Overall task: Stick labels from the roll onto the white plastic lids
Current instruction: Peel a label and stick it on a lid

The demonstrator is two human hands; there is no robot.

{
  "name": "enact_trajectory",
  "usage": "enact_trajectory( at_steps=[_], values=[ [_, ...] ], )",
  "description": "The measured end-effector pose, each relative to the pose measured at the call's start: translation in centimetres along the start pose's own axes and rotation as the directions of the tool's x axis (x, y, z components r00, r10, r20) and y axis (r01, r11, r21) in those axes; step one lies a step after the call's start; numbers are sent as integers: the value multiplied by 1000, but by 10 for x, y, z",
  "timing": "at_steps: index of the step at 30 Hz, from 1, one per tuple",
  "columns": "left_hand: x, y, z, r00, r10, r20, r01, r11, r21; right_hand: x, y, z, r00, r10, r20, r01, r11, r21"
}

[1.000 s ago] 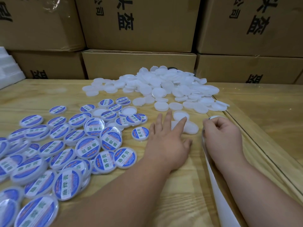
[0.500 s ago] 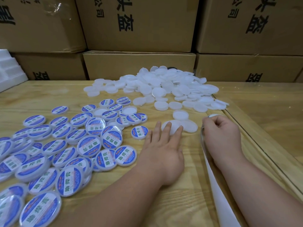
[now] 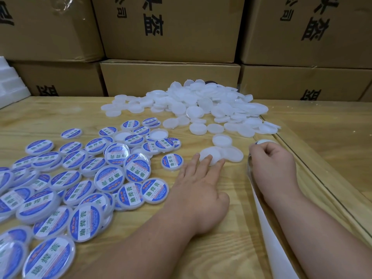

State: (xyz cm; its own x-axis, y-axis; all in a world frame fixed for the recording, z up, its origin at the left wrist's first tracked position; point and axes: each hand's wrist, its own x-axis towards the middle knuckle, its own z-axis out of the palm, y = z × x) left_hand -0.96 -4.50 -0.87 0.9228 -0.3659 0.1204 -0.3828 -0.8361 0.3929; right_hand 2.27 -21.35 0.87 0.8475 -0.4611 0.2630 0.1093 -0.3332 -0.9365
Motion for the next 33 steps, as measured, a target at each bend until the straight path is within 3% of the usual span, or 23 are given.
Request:
enact_trajectory(
  at_steps=[2,5,7,8,12,14,17,19,20,21,22,23,24,26,28,30,33],
  values=[
    [-3,-2,-6,993,2,-114,-28,973,-229,0,0,0,1000,9,1,-9,1000,-2],
    [-10,-6,-16,958,-133,-253,-51,792,-609,0,-1,1,1000,16,2,-16,1000,-2],
    [-11,-6,-20,948,-206,-242,-41,675,-737,0,-2,1,1000,13,2,-13,1000,-4],
    [-12,-4,-21,956,-183,-231,-53,665,-745,0,-2,1,1000,10,2,-10,1000,-7],
    [-24,4,-17,971,140,-193,-231,759,-609,0,-1,1,1000,10,2,-10,1000,-2],
    [-29,6,-18,945,289,-154,-327,854,-405,0,-2,1,1000,12,8,-12,1000,3],
    [-34,8,-20,974,226,9,-226,974,-19,0,-2,0,1000,18,5,-18,1000,-2],
    [-43,10,-24,962,191,196,-200,979,27,0,-3,0,1000,22,11,-22,1000,-4],
    [-50,14,-31,942,210,260,-183,975,-125,0,-3,0,1000,21,13,-21,1000,-5],
    [-56,20,-40,942,223,252,-110,912,-396,0,-3,0,1000,20,14,-20,1000,-4],
    [-61,24,-48,966,190,174,-29,752,-658,0,-4,0,1000,20,15,-20,1000,1],
    [-61,23,-53,993,95,72,-3,624,-782,0,-4,0,1000,21,14,-21,1000,5],
    [-59,21,-54,1000,-6,-24,-16,569,-822,0,-3,0,1000,23,12,-23,1000,5],
    [-49,11,-47,980,-123,-160,-46,634,-772,0,-2,-1,1000,28,12,-28,1000,4],
    [-36,0,-35,972,-133,-194,-15,788,-616,0,-2,-1,1000,28,12,-28,1000,-5],
    [-21,-8,-22,976,-116,-182,36,918,-395,1,0,-2,1000,20,4,-20,999,-32],
    [4,-11,-8,978,-53,-201,14,981,-194,4,3,-2,1000,8,-9,-9,994,-111]
  ],
)
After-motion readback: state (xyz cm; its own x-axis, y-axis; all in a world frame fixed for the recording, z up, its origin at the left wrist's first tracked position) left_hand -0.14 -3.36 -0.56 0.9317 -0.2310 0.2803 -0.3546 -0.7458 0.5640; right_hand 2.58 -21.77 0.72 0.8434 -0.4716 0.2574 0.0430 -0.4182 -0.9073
